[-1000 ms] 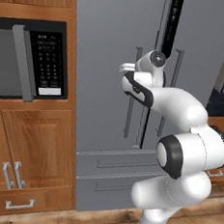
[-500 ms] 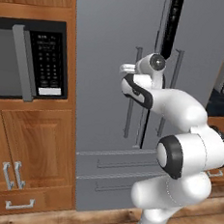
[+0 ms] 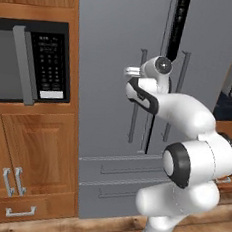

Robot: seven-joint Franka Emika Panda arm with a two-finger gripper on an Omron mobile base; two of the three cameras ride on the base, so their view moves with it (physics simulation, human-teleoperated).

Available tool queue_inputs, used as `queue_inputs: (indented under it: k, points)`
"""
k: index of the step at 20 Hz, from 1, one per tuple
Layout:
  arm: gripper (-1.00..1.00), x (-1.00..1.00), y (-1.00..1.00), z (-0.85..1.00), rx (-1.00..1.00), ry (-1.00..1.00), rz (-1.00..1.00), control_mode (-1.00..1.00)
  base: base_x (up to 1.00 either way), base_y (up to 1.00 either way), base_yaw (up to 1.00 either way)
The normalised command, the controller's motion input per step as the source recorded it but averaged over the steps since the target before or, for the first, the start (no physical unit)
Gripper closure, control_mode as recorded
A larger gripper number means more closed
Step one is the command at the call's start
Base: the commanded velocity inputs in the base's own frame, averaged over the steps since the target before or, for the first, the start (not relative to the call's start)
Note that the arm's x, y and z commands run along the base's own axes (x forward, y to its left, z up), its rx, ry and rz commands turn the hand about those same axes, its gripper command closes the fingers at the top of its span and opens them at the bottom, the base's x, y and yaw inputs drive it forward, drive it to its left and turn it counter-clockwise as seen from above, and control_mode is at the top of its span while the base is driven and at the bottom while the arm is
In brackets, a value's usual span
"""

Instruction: Retrieve the sausage and cheese from the fridge and place them on the cutting board on the counter.

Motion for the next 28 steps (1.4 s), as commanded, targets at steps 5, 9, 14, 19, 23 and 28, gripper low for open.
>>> queue_inputs:
  k: [5,9,14,19,23,28]
  points:
    - [1.0,-0.57,0.07,0.72,0.0,0.0,0.0,-1.0,0.0,0.0,0.0]
    - [1.0,-0.85,0.08,0.8,0.0,0.0,0.0,-1.0,0.0,0.0,0.0]
    - [1.0,-1.0,0.18,0.67,0.0,0.0,0.0,-1.0,0.0,0.0,0.0]
    - [1.0,-0.9,0.34,0.57,0.0,0.0,0.0,-1.0,0.0,0.0,0.0]
    - [1.0,-0.54,0.12,0.57,0.0,0.0,0.0,-1.0,0.0,0.0,0.0]
    - [-1.0,-0.22,0.02,0.32,0.0,0.0,0.0,-1.0,0.0,0.0,0.0]
